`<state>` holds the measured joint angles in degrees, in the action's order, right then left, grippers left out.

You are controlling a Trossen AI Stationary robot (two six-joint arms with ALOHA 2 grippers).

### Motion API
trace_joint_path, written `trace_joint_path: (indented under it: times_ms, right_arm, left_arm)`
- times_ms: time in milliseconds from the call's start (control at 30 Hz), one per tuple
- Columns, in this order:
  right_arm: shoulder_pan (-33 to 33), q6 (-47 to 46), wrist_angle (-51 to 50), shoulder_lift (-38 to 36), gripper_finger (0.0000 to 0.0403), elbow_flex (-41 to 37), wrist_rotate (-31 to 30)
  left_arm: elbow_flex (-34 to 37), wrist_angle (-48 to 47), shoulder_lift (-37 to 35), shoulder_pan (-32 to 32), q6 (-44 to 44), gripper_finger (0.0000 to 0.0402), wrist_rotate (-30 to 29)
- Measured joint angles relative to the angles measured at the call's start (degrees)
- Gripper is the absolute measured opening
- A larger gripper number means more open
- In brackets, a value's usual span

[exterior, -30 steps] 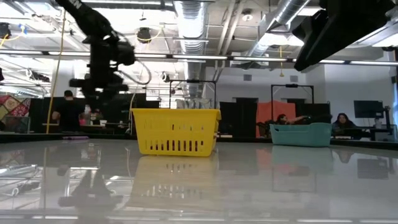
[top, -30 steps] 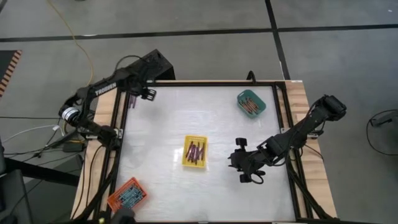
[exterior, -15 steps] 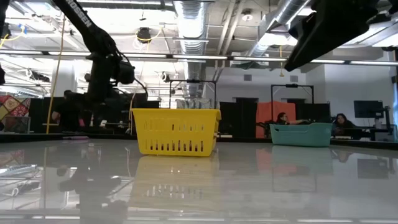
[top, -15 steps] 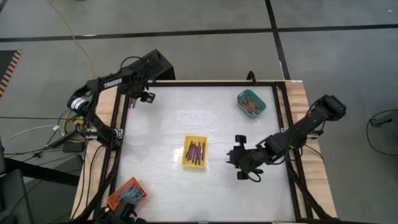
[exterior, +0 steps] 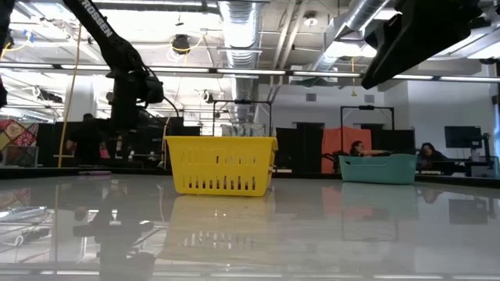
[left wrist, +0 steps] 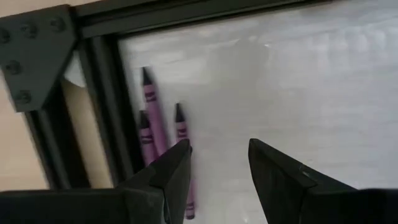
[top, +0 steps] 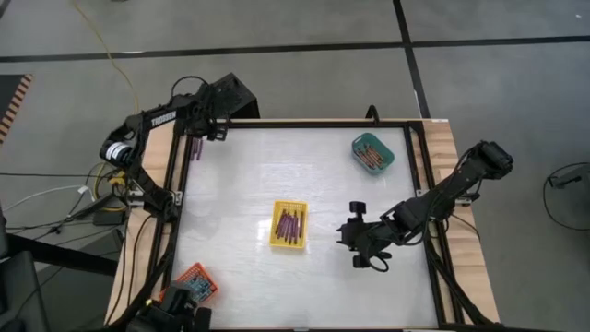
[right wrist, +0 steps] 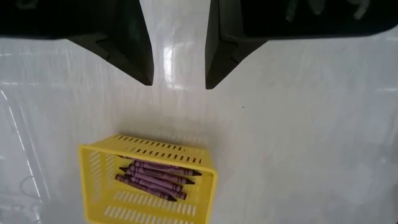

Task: Sort crayons
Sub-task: Put the violet crayon into the yellow basket

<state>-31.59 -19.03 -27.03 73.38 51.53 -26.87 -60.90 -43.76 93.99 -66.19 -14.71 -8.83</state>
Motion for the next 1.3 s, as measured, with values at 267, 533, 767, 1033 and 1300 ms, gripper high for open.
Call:
trace_joint_path:
  times_ms: [267,533,767,1033,1300]
  right_arm:
    - [-0.18,-0.05,0.03,0.00,0.0138,0.00,-0.02]
    - [-1.19,-0.47,-0.40,0.00,0.0138,0.00,0.02]
    - [-1.46,-0.64,-1.30,0.00,0.0138,0.00,0.00]
    - [-1.60,-0.91,-1.27,0.00,0.0138,0.00,0.00]
    - [-2.97,-1.56,1.35,0.00,0.0138,-2.23,-0.02]
  left_arm:
    - [-8.00,-12.99,10.84,2.13,0.74,0.0141,-5.44]
    - [-13.06,-14.76,15.61,3.22,1.15,0.0121,-7.71]
    - [-14.39,-17.65,15.72,0.28,2.30,0.0121,-4.69]
    - [-15.28,-19.27,17.56,-1.20,1.07,0.0121,-0.79]
    - [-20.73,-24.54,24.22,-1.05,0.47,0.0120,-2.97]
